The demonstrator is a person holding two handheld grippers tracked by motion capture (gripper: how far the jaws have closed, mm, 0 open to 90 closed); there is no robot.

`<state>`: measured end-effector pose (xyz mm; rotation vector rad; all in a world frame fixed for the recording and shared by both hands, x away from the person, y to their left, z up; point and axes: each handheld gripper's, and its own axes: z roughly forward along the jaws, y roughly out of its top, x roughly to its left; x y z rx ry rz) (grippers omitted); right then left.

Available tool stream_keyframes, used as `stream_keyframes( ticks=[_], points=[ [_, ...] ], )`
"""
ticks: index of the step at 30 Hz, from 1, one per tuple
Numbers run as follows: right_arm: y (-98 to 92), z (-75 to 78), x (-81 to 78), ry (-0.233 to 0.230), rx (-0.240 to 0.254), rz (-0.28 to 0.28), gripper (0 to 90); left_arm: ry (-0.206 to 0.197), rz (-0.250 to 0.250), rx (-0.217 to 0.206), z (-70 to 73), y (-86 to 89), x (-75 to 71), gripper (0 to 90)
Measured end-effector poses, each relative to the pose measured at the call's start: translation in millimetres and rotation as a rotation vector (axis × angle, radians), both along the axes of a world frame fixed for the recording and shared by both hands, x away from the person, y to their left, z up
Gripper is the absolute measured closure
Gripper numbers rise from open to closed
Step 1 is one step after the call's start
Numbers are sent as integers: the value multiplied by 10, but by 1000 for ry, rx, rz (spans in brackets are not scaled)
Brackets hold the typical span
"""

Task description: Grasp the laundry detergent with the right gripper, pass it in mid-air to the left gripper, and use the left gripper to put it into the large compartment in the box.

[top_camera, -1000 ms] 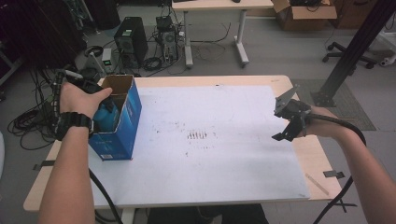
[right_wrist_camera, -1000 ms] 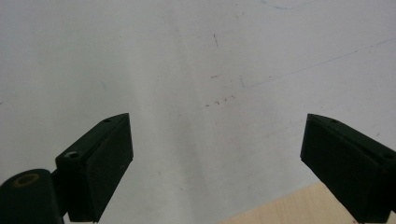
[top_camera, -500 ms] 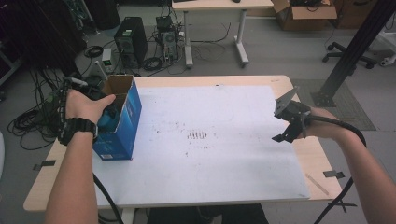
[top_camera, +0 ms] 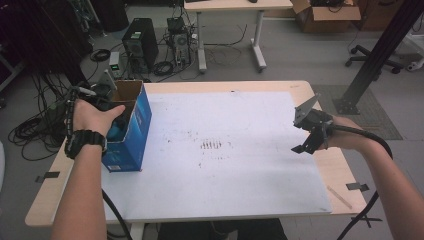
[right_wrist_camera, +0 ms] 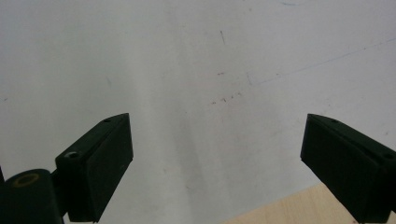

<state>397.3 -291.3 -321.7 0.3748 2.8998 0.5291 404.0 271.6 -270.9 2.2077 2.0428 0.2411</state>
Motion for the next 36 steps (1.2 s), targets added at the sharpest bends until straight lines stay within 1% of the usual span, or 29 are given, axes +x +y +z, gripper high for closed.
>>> stream_keyframes(
  ticks=[7,13,17,21,24,27,29,32,34,36],
  points=[
    [8,-1,-8,-1,2,2,90,-4,0,3,-12,-8,-7,376],
    [0,2,-22,1,2,2,90,-11,0,-9,-12,-20,-15,372],
    [-8,-5,-36,4,-1,4,90,-15,4,-5,19,-27,-23,340],
    [-15,6,-50,2,2,4,90,-22,-3,-1,79,-32,-45,318],
    [-15,25,-64,2,1,7,90,-31,-10,4,151,-37,-73,298],
    [-9,49,-80,-3,5,9,90,-44,-22,5,257,-52,-106,272],
    [1,65,-87,-3,3,10,91,-61,-33,10,346,-68,-130,260],
    [18,86,-95,-8,7,12,91,-77,-60,14,478,-122,-155,228],
    [33,93,-101,-7,8,13,91,-91,-86,21,572,-173,-165,213],
    [48,95,-98,-9,6,16,91,-101,-113,17,647,-242,-172,183]
  ],
)
